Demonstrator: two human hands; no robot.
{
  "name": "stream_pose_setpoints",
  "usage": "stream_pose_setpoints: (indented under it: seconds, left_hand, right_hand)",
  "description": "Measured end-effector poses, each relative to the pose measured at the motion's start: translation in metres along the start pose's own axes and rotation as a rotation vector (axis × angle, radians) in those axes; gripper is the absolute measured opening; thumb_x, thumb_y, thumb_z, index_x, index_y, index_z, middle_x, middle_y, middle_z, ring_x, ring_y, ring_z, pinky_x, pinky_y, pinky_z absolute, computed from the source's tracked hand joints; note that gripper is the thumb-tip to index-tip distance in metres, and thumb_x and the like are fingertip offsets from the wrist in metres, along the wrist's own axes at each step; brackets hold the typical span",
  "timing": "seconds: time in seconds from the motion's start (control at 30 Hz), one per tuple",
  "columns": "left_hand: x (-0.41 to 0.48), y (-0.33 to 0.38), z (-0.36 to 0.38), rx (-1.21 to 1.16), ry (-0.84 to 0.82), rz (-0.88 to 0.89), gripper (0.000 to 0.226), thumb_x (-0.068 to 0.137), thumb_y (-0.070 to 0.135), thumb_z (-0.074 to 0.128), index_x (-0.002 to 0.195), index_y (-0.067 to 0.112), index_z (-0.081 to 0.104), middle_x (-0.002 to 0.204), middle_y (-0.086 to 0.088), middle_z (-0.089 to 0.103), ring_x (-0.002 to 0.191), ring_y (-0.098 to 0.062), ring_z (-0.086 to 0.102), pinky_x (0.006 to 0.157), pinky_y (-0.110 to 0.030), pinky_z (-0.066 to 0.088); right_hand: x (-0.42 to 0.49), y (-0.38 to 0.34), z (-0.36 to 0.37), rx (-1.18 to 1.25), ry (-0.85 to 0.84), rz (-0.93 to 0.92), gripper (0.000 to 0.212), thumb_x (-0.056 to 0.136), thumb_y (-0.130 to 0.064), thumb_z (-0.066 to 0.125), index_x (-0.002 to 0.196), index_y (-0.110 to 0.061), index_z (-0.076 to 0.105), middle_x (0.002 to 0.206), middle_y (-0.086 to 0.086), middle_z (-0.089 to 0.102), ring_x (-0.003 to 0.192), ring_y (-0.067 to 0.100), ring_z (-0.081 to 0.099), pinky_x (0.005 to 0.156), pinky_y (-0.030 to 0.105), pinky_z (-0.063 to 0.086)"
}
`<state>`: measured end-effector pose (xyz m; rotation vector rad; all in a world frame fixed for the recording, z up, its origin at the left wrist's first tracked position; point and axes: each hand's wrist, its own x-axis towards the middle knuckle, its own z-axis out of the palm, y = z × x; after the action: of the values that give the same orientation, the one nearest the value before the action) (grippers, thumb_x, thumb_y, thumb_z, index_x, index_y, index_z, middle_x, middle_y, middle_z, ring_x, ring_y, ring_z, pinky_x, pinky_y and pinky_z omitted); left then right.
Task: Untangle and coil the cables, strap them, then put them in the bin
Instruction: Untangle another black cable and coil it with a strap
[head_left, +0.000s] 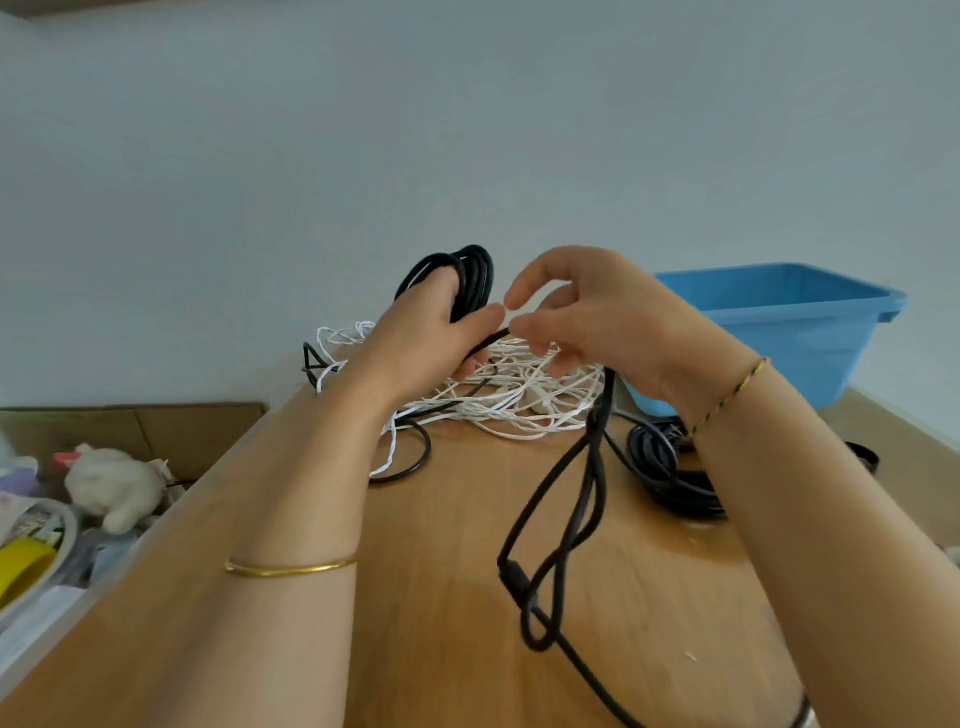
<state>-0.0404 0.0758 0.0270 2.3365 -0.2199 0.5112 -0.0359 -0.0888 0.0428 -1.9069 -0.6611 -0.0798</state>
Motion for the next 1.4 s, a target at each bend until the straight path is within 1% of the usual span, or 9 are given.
stream_pose_setpoints:
  seconds: [0.13, 0.37, 0.5, 0.63, 0.9, 1.1, 1.23, 1.33, 1.4]
  left_hand:
    - [-0.012, 0.005, -0.011, -0.202, -0.200, -0.040, 0.038, 0.091, 0.041, 0.059, 0.105, 0.007, 0.055, 0.072, -0.004, 0.066, 0.056, -0.014, 0.055, 0.059, -0.027, 0.043]
    - [-0.015, 0.012, -0.017, -0.017, -0.294, -0.080, 0.025, 0.090, 0.031, 0.059, 0.088, 0.006, 0.056, 0.052, 0.002, 0.058, 0.041, -0.015, 0.043, 0.048, -0.024, 0.038]
    - [-0.016, 0.014, -0.020, -0.220, -0.349, -0.168, 0.034, 0.088, 0.022, 0.056, 0.107, -0.005, 0.061, 0.046, -0.001, 0.049, 0.035, -0.011, 0.029, 0.037, -0.020, 0.029]
    - [-0.018, 0.012, -0.024, -0.446, -0.423, -0.199, 0.031, 0.089, 0.016, 0.049, 0.096, -0.008, 0.066, 0.040, 0.001, 0.036, 0.032, -0.006, 0.022, 0.034, -0.016, 0.022]
    - [-0.011, 0.008, -0.025, -1.000, -0.519, -0.271, 0.020, 0.080, 0.024, 0.045, 0.080, 0.007, 0.055, 0.044, 0.007, 0.037, 0.026, 0.000, 0.028, 0.027, -0.011, 0.023]
    - [-0.005, 0.002, -0.028, -1.395, -0.325, -0.314, 0.015, 0.082, 0.027, 0.047, 0.080, 0.013, 0.051, 0.044, 0.011, 0.039, 0.031, -0.002, 0.038, 0.036, -0.009, 0.036]
    - [-0.002, 0.004, -0.030, -1.657, -0.003, -0.194, 0.025, 0.091, 0.027, 0.052, 0.073, 0.010, 0.055, 0.055, 0.005, 0.056, 0.047, -0.005, 0.058, 0.060, -0.031, 0.059]
    - [0.002, 0.000, -0.029, -1.613, 0.113, -0.092, 0.036, 0.095, 0.039, 0.050, 0.070, 0.013, 0.048, 0.083, -0.008, 0.073, 0.079, -0.018, 0.072, 0.069, -0.038, 0.060]
    - [0.003, 0.000, -0.023, -1.470, 0.163, -0.077, 0.033, 0.096, 0.038, 0.047, 0.087, 0.007, 0.052, 0.108, -0.017, 0.069, 0.106, -0.027, 0.067, 0.077, -0.043, 0.059]
  right_hand:
    - [0.000, 0.001, -0.008, 0.268, 0.007, 0.065, 0.018, 0.086, -0.005, 0.065, 0.100, -0.009, 0.056, 0.065, 0.008, 0.059, 0.043, 0.008, 0.044, 0.044, 0.019, 0.047]
    - [0.002, 0.002, -0.009, 0.386, -0.081, 0.015, 0.026, 0.081, 0.010, 0.061, 0.097, -0.009, 0.053, 0.077, 0.022, 0.061, 0.045, 0.012, 0.041, 0.041, 0.019, 0.037]
    - [0.007, 0.009, -0.006, 0.146, 0.075, -0.171, 0.017, 0.080, 0.003, 0.068, 0.086, -0.011, 0.060, 0.073, 0.013, 0.065, 0.047, 0.014, 0.043, 0.044, 0.020, 0.039]
    - [0.012, 0.021, -0.004, -0.002, 0.147, -0.260, 0.007, 0.085, -0.004, 0.066, 0.089, -0.010, 0.068, 0.066, 0.006, 0.061, 0.048, 0.005, 0.049, 0.052, 0.017, 0.045]
    - [0.016, 0.040, 0.012, 0.137, -0.025, -0.211, 0.017, 0.096, -0.001, 0.048, 0.107, 0.002, 0.061, 0.081, 0.031, 0.062, 0.053, 0.016, 0.059, 0.056, 0.024, 0.054]
    - [0.015, 0.046, 0.030, 0.122, -0.201, -0.017, 0.009, 0.098, -0.008, 0.045, 0.099, -0.005, 0.053, 0.071, 0.014, 0.067, 0.054, 0.020, 0.063, 0.062, 0.029, 0.055]
    - [0.010, 0.040, 0.041, 0.077, -0.345, 0.045, 0.006, 0.095, -0.005, 0.048, 0.097, -0.008, 0.053, 0.076, 0.013, 0.069, 0.056, 0.015, 0.065, 0.069, 0.033, 0.053]
    - [0.007, 0.036, 0.047, 0.034, -0.405, 0.037, 0.012, 0.090, 0.004, 0.051, 0.093, -0.006, 0.056, 0.078, 0.009, 0.068, 0.062, 0.014, 0.066, 0.068, 0.029, 0.052]
    - [0.007, 0.034, 0.049, -0.018, -0.411, 0.029, 0.015, 0.086, 0.006, 0.051, 0.087, -0.008, 0.058, 0.080, 0.010, 0.070, 0.070, 0.013, 0.067, 0.071, 0.028, 0.051]
